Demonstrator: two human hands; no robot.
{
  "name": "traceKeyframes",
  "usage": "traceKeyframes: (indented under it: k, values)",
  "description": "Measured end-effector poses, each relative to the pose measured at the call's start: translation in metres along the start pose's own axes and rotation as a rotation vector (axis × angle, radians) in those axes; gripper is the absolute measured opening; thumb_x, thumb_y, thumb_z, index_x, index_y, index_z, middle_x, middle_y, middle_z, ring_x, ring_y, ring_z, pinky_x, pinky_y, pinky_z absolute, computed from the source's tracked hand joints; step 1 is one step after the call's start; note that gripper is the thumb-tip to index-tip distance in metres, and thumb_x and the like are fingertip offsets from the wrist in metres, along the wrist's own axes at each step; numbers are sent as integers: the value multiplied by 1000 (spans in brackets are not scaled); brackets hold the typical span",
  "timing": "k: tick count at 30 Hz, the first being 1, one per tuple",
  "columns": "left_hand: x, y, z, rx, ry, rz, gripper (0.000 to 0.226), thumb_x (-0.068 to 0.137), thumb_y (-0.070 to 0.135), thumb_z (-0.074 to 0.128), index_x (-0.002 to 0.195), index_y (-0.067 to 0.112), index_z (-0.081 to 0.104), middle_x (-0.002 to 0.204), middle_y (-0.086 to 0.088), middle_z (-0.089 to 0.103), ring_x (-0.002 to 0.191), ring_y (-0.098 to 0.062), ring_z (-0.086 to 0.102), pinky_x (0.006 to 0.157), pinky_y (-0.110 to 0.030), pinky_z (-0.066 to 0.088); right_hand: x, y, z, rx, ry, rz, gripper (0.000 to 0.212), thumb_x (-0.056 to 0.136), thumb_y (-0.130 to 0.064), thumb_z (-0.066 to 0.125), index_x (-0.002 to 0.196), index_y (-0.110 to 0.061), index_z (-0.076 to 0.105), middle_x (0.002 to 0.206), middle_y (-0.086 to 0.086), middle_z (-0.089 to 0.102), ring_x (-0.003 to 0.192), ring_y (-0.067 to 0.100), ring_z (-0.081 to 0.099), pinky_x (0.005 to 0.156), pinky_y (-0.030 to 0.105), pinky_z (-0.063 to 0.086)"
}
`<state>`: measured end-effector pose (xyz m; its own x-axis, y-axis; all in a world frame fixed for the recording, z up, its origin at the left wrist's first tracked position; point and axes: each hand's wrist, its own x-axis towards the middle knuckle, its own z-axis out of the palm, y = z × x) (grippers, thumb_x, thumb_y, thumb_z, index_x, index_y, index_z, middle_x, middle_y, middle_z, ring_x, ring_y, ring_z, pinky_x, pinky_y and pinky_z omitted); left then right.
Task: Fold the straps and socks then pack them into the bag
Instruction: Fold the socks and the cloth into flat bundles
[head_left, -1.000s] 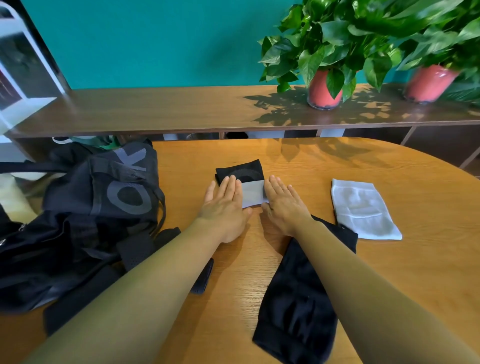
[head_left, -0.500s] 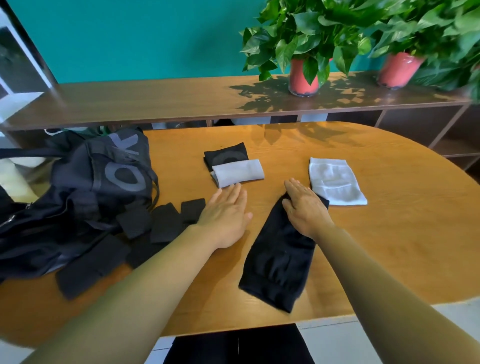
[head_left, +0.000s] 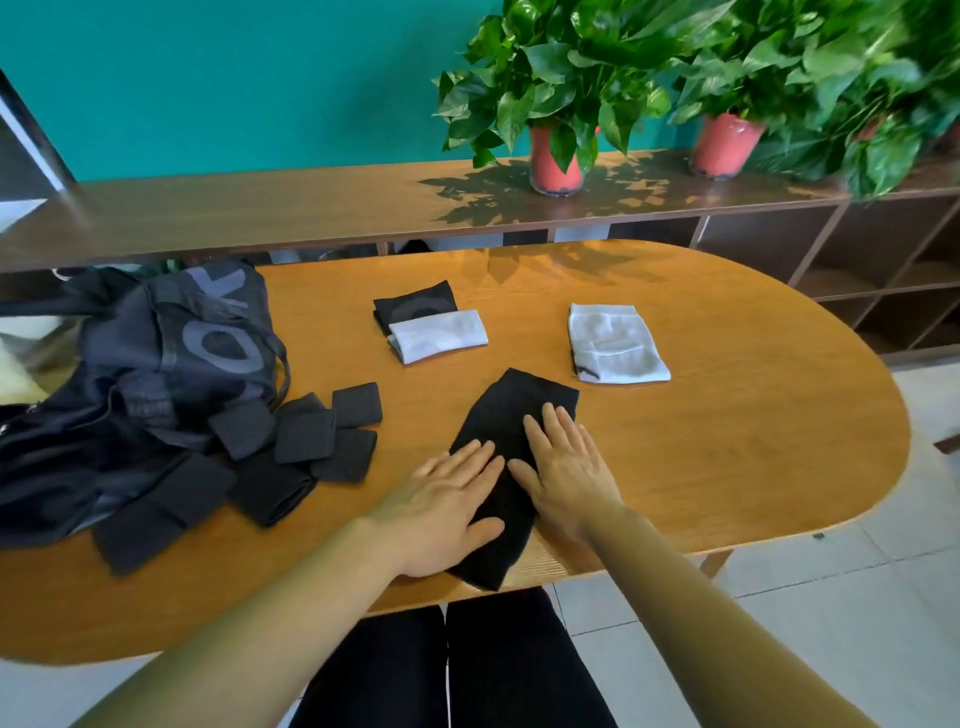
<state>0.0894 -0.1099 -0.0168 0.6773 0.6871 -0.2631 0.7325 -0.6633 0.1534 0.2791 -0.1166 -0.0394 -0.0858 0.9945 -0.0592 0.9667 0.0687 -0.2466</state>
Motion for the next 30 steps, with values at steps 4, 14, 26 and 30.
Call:
traceKeyframes:
  k: [4, 14, 26, 30]
  values:
    - [-12, -4, -13, -3, 100, -17, 58, 102, 46, 32, 153, 23, 19, 159, 4, 17, 145, -15, 14, 116, -34, 20, 17, -3, -3, -11, -66, -146, 60, 101, -43, 28, 152, -22, 7, 160, 2, -5, 146, 14, -11, 118, 33, -5]
    - [32, -28, -8, 110, 95, -235, 87, 93, 67, 17, 152, 9, -11, 159, -7, -17, 146, -17, -18, 120, -39, -8, 41, -22, -2, -137, -31, -170, 61, 102, -45, 15, 152, -15, -2, 159, 3, -9, 145, 14, -14, 119, 34, -7]
    - [33, -32, -3, 155, 60, -304, 102, 75, 77, -12, 151, 9, -13, 159, -8, -16, 146, -17, -18, 118, -43, -15, 49, 0, 1, -183, -92, -1, 67, 98, -54, 7, 150, -15, -10, 158, 2, -18, 144, 14, -19, 118, 38, -12]
    - [12, -34, -6, 107, 135, -152, 84, 87, 68, -8, 151, 15, -16, 158, -1, -21, 144, -11, -24, 119, -37, -12, 37, 7, -4, -57, -10, -88, 66, 97, -54, 7, 151, -18, -6, 158, -2, -14, 144, 10, -18, 118, 33, -11]
